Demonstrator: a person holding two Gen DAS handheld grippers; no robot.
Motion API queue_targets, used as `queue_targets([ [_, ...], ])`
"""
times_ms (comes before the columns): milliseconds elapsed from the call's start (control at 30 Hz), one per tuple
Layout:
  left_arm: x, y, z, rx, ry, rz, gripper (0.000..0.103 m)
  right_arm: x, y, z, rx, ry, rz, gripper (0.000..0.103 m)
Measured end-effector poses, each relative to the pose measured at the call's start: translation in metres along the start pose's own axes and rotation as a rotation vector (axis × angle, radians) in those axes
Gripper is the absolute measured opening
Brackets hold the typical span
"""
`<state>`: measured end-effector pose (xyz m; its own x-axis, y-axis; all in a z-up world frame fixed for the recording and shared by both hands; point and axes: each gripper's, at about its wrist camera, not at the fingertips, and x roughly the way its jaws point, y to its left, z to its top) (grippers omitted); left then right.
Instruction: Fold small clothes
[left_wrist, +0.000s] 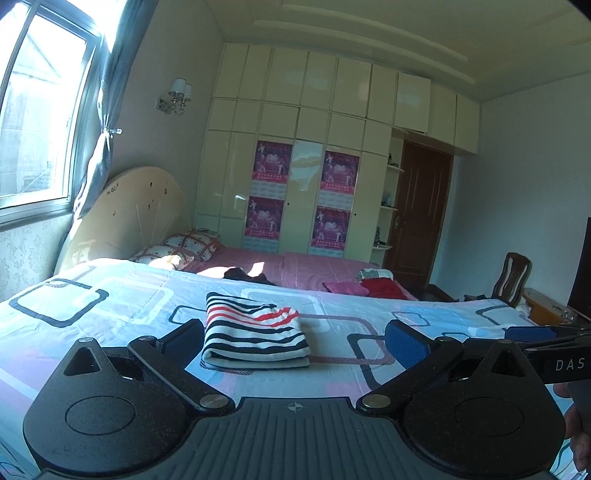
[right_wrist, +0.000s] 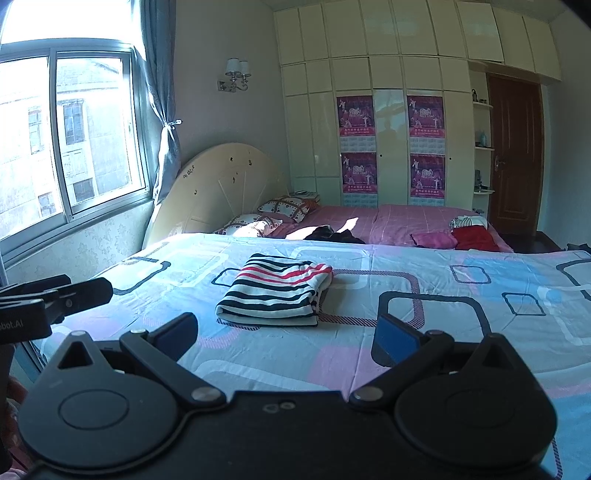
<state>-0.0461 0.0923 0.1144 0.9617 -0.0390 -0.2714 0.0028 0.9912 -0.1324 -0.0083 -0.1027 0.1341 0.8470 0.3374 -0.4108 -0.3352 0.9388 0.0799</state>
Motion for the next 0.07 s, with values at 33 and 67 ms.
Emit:
queue_targets([
  [33,0.0003,0.0001,-0.0001,-0.005,-0.004,0.003,0.103,-0.0005,-0.0004,-0.0001,0.001,0.0,0.003,0.103],
  [67,0.0007,0.0002,-0.0002,-0.011,-0.007,0.003,0.103,0.0002,-0.0003,0.0002,0.001,0.001,0.004,0.103],
])
